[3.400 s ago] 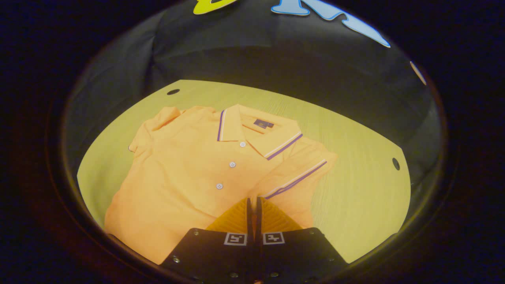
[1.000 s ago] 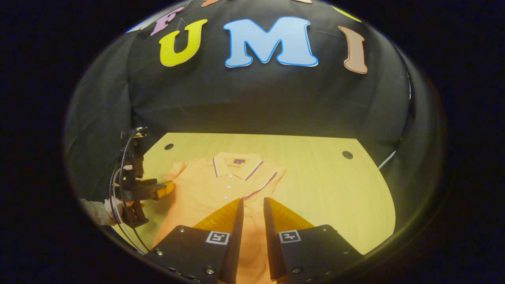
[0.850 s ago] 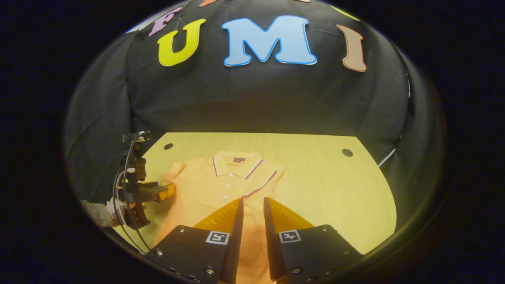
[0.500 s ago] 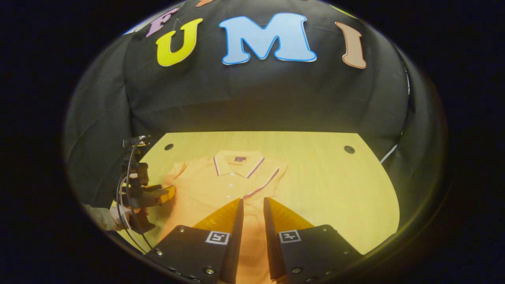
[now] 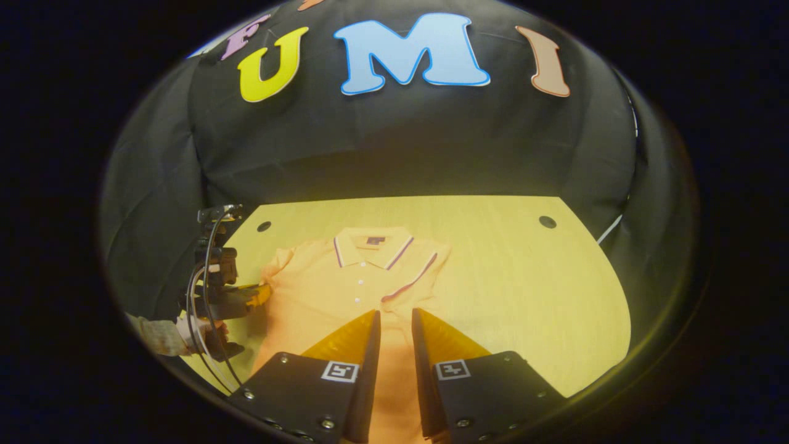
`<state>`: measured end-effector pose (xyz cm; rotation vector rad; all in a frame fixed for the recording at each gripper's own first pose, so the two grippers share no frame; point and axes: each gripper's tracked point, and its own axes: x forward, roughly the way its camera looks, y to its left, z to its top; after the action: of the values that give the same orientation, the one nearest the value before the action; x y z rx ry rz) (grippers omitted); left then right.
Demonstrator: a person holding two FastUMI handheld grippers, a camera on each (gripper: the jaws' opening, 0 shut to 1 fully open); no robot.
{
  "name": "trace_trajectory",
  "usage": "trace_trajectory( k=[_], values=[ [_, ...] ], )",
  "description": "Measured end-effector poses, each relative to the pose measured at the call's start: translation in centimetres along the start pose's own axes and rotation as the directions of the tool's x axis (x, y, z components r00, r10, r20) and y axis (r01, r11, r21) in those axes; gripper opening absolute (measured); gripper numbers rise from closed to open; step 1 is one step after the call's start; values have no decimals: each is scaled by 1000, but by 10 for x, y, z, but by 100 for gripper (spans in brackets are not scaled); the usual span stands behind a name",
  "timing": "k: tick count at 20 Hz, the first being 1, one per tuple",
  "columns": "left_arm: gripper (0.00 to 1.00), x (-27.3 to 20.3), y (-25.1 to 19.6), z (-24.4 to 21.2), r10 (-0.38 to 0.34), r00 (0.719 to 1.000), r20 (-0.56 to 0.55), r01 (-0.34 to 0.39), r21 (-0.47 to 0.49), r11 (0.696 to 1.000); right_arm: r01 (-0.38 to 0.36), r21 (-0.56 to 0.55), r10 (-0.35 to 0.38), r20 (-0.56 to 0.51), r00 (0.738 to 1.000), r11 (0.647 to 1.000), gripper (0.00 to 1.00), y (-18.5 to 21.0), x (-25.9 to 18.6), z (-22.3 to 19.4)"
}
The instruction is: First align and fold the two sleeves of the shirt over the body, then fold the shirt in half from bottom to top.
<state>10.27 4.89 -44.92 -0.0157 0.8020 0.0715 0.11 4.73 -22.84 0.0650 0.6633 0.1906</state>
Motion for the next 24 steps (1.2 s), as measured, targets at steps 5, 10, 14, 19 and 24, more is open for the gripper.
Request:
trace_trajectory(
  k=[5,10,14,19,24],
  values=[
    [8,-1,-7,10,31,1000,-8,-30,89,996,4,-1,-4,0,1000,1000,31,-6,-2,1],
    [8,-24,-43,49,-8,996,90,-9,180,984,16,19,-16,7,1000,1000,31,-16,-7,0],
    [8,-44,-91,77,-81,985,155,37,264,964,26,37,-26,4,1000,999,29,-23,-13,-3],
    [9,-61,-151,84,-175,969,174,99,376,921,43,60,-44,10,999,997,31,-34,-21,-6],
    [8,-56,-199,55,-236,965,116,157,465,871,74,85,-75,8,997,994,31,-51,-35,-14]
  ],
)
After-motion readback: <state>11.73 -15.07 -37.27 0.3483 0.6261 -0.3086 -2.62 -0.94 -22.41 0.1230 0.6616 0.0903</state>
